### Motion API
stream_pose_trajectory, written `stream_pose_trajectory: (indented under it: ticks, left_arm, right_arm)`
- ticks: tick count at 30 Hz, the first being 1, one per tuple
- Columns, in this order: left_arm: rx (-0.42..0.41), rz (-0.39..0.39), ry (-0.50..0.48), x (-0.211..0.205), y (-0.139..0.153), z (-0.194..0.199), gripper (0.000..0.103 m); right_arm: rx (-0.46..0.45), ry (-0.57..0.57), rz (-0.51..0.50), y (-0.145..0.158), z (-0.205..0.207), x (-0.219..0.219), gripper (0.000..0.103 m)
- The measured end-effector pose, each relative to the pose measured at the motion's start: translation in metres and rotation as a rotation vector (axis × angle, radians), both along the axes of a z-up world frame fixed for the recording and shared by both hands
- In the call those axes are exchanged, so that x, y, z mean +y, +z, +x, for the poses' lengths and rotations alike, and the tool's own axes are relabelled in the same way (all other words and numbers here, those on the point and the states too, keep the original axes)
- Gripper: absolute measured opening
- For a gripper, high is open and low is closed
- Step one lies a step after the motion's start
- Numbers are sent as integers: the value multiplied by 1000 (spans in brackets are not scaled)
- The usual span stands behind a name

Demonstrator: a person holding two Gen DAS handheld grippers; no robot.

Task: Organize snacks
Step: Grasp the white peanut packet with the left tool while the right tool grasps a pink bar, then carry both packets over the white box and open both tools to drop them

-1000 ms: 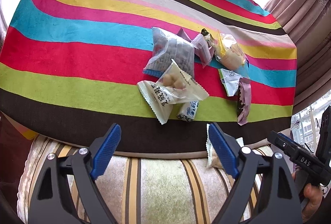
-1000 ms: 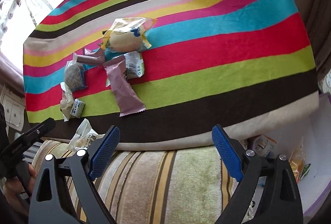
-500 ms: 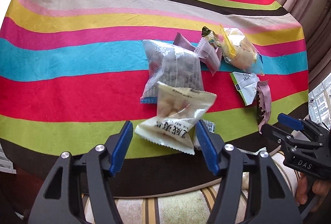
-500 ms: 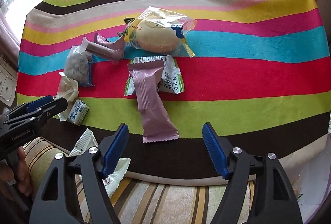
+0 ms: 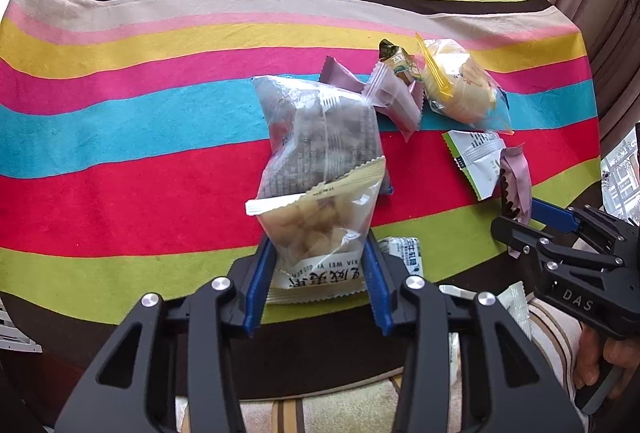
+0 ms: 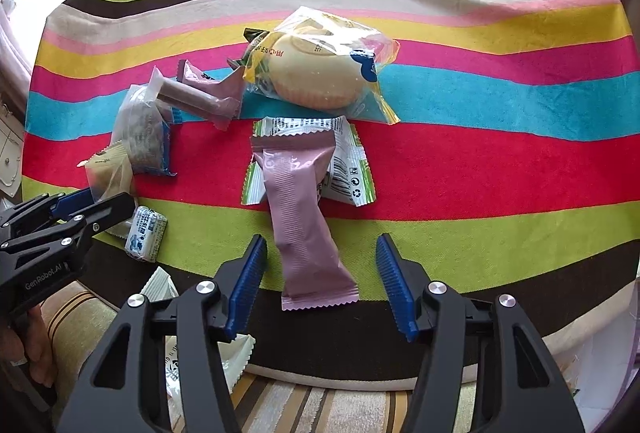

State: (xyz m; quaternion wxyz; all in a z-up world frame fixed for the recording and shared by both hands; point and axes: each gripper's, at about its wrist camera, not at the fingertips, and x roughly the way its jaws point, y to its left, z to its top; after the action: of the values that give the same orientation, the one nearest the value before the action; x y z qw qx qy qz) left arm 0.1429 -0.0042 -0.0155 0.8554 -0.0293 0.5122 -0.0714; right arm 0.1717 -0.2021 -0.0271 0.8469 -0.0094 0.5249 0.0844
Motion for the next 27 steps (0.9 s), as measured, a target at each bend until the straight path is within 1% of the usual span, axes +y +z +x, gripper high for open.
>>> stream_pose_trajectory:
  ticks: [1, 2, 3, 4, 5, 8, 19, 27]
  left_arm:
    - [-2, 5, 5, -1, 0, 0, 40]
    - [-4, 4, 12, 0, 1, -1, 36]
    - [-4, 2, 19, 1, 1, -1, 36]
    - [-3, -3, 27, 3, 2, -2, 36]
    - [-3, -7, 33, 4, 2, -3, 36]
    - [-7, -14, 45, 6, 5, -6, 35]
    - [-40, -32, 103, 13, 17, -25, 33]
    - [-64, -30, 111, 6, 29, -38, 33]
  right_arm:
    - [-2, -4, 3, 0, 0, -1, 43]
    - [-4, -9, 6, 1, 0, 2, 37]
    - [-5, -12, 9, 2, 0, 1, 35]
    - [-5, -14, 15, 2, 0, 0, 28]
    - [-5, -12, 23, 2, -1, 0, 27]
    - [-12, -15, 29, 4, -4, -4, 25]
    - [-37, -46, 28, 17, -23, -18, 25]
    - [-47, -86, 8, 24, -39, -35, 25]
